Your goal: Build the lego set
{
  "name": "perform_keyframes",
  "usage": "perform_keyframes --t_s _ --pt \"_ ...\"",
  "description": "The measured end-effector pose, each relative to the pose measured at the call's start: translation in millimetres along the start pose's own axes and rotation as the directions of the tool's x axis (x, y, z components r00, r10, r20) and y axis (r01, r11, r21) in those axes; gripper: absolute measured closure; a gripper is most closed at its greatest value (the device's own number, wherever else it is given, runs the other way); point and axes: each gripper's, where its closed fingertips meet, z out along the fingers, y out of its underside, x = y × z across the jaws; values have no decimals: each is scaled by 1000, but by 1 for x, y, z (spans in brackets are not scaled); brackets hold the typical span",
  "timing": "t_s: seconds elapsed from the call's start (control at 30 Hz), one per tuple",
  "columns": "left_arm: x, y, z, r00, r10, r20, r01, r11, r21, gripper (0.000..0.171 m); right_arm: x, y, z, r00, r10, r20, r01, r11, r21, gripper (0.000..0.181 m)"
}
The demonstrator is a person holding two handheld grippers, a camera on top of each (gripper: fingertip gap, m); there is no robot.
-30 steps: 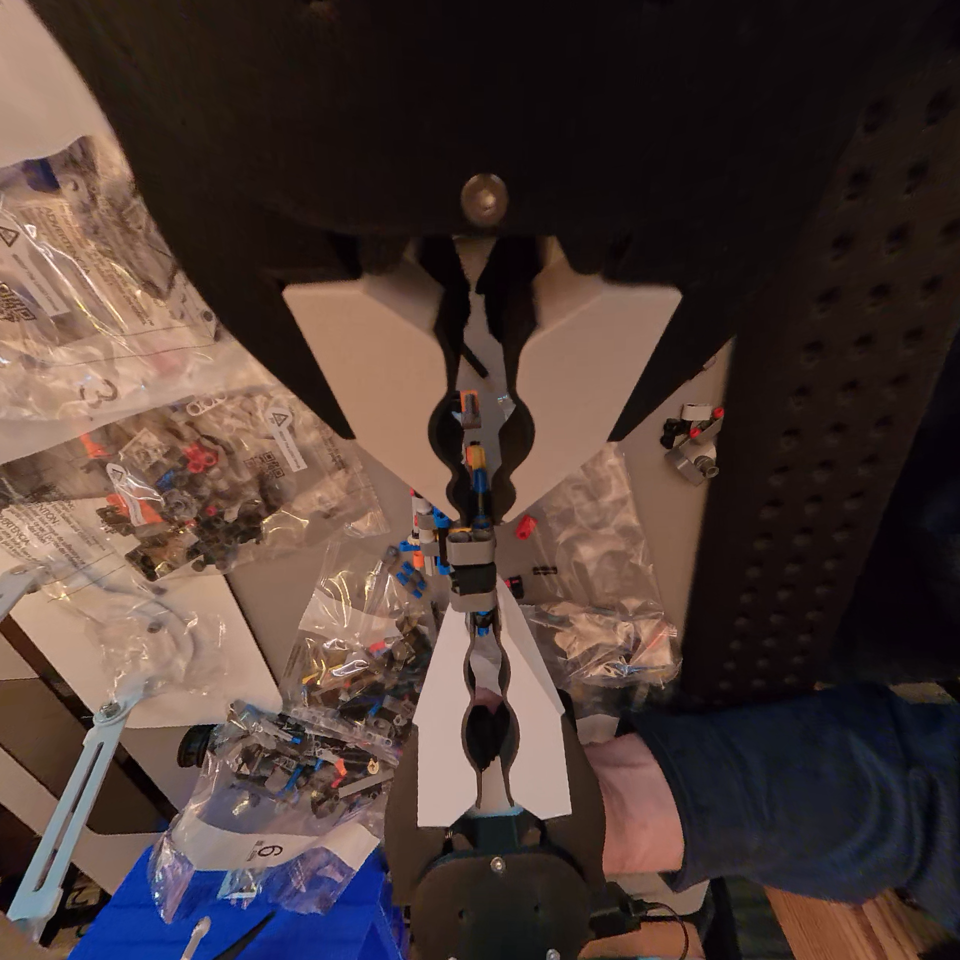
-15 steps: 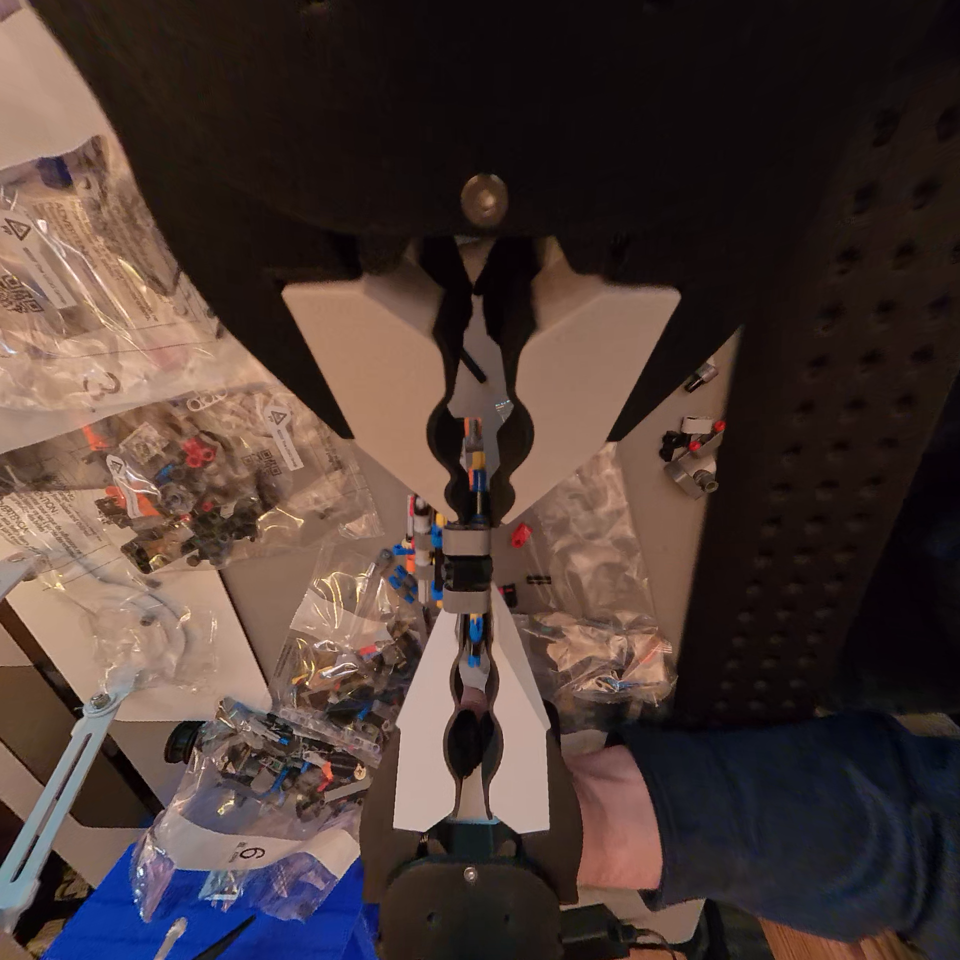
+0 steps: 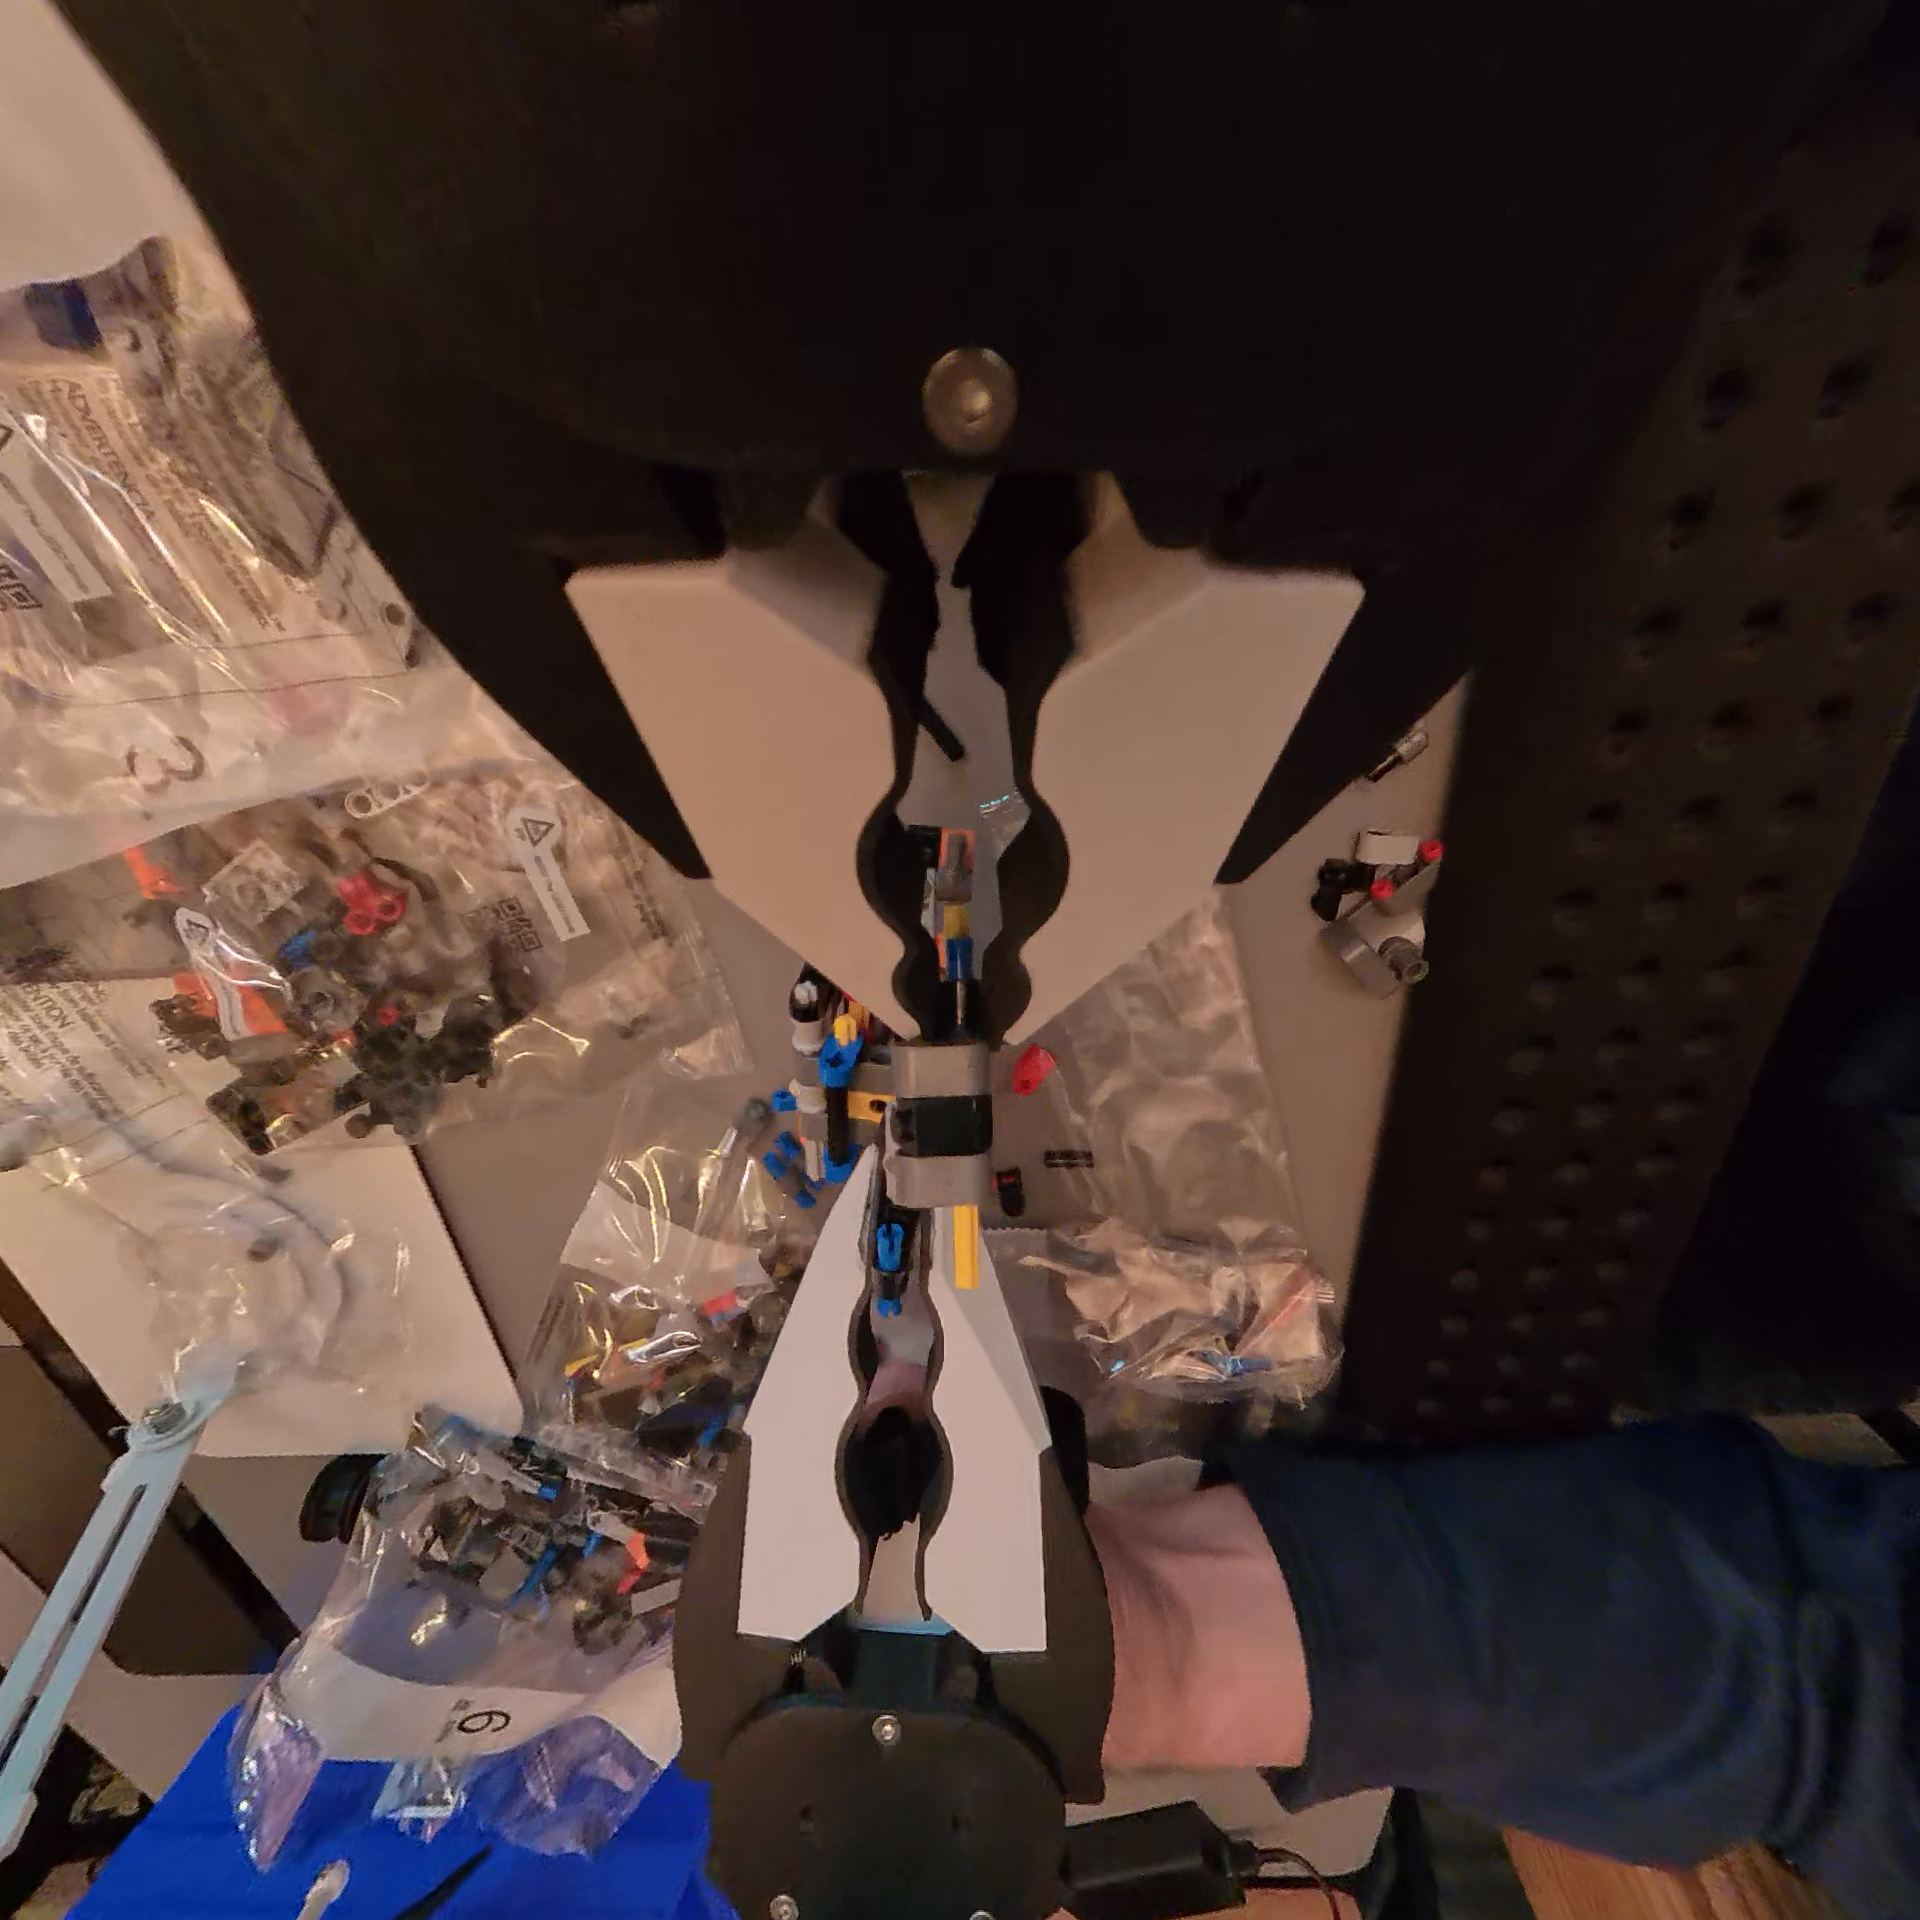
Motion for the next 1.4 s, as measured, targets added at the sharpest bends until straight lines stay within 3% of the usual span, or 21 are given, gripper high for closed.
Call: perform_keyframes --t_s 0.1,0.13,0.33,0.43,0.63,0.8,0.93,1.13,1.2,1.4 --pt "0 -5 -2 1000 23 16 -23 1000 10 157 2 -3 1 1000 -6 -24 7 1000 8 177" --pt "0 -5 -2 999 33 27 -33 999 5 163 2 -4 2 999 -16 -29 16 1000 12 177" --pt "-4 -5 -3 999 19 43 -18 1000 -2 161 0 -7 7 996 -69 -58 69 998 -5 177" --pt "-7 -4 -8 998 20 68 -19 1000 -18 154 1 -8 10 996 -65 -60 65 998 -5 177" --pt "-10 -21 -29 995 -7 96 0 997 74 145 3 -8 11 995 -63 -73 62 998 -10 177" --pt "9 -33 -17 995 75 58 -79 994 74 127 4 -9 13 995 -57 -84 56 998 -14 177" --pt "11 -14 11 986 154 69 -148 985 -84 147 2 -11 16 995 -68 -79 67 998 -9 177" --pt "11 -16 9 986 157 61 -154 987 -51 155 1 -13 14 995 -66 -75 66 998 -1 177" --pt "10 -18 5 987 148 59 -147 989 -21 165 1 -16 10 995 -68 -75 70 997 20 177" --pt "16 -17 5 993 117 9 -117 993 -20 165 -4 -13 11 997 -70 -44 70 998 2 176"
